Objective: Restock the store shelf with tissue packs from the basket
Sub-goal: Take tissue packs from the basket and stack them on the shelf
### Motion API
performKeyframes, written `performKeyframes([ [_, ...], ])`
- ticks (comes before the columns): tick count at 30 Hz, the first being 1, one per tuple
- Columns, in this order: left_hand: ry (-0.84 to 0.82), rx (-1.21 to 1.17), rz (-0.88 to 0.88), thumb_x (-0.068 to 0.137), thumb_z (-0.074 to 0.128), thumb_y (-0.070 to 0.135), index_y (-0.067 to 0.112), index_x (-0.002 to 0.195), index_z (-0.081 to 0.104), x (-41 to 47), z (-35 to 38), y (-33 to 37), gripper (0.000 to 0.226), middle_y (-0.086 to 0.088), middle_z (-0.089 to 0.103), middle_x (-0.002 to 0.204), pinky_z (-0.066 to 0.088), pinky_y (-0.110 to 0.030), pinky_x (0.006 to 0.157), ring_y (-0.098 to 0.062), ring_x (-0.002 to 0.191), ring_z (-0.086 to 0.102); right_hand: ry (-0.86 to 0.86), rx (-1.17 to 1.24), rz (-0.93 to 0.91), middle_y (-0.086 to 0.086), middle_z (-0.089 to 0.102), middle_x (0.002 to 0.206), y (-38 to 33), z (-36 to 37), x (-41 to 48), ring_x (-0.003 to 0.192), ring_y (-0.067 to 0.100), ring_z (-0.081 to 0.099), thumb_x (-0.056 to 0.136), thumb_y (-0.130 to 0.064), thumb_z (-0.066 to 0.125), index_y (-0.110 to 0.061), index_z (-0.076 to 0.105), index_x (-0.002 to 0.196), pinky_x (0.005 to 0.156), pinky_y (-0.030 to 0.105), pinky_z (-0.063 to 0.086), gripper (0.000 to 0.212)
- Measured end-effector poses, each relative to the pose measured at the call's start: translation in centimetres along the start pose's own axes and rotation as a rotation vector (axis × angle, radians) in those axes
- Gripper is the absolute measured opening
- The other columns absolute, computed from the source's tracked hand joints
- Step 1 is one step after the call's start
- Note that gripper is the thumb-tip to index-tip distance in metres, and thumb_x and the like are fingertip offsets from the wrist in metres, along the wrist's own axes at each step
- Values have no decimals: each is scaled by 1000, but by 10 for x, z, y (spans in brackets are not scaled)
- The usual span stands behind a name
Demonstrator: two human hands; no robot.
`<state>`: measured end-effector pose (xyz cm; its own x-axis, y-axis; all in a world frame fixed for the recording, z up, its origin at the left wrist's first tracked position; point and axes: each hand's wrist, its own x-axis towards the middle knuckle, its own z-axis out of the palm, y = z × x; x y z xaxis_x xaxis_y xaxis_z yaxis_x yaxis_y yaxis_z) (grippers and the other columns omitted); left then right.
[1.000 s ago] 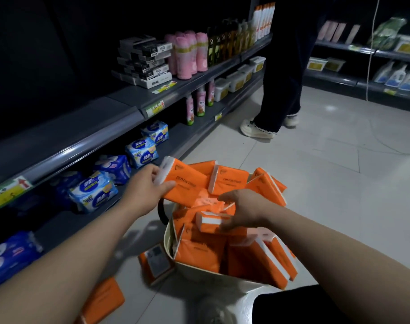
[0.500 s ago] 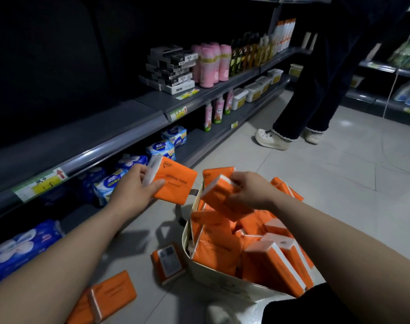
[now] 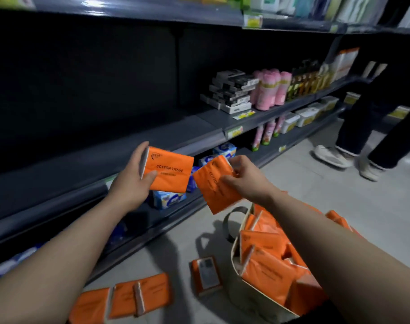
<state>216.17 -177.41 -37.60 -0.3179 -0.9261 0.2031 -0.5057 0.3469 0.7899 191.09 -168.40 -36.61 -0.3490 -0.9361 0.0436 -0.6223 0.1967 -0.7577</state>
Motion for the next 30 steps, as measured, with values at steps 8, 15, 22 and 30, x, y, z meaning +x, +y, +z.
performKeyframes([
  [8,195,10,-95,91,60,18,35,137,29,-13,-93,-47,58,-2,60,111,46,-36,82,-25,97,59,-29,187,-74,4,64,95,-90,81,28,85,18,61,89,-16,56,-12,57,108,79,32,49,19],
  [15,409,-12,-213,90,62,26,39,133,30,-30,-172,-96,55,1,58,112,44,-32,80,-22,97,59,-123,321,28,8,68,95,-161,154,59,83,21,64,85,-39,65,-8,63,103,74,36,53,36],
  [22,559,56,-280,89,64,26,31,132,35,-44,-257,-157,52,0,54,109,44,-31,74,-19,95,55,-481,504,70,13,71,100,-239,219,80,87,27,70,54,-22,90,-4,55,111,85,43,56,69],
  [30,616,-57,-392,83,71,17,27,137,35,-11,-319,-233,66,-2,54,109,48,-34,79,-22,99,55,-406,397,-74,0,65,97,-287,285,99,80,15,65,57,-10,90,-15,52,110,57,22,52,65],
])
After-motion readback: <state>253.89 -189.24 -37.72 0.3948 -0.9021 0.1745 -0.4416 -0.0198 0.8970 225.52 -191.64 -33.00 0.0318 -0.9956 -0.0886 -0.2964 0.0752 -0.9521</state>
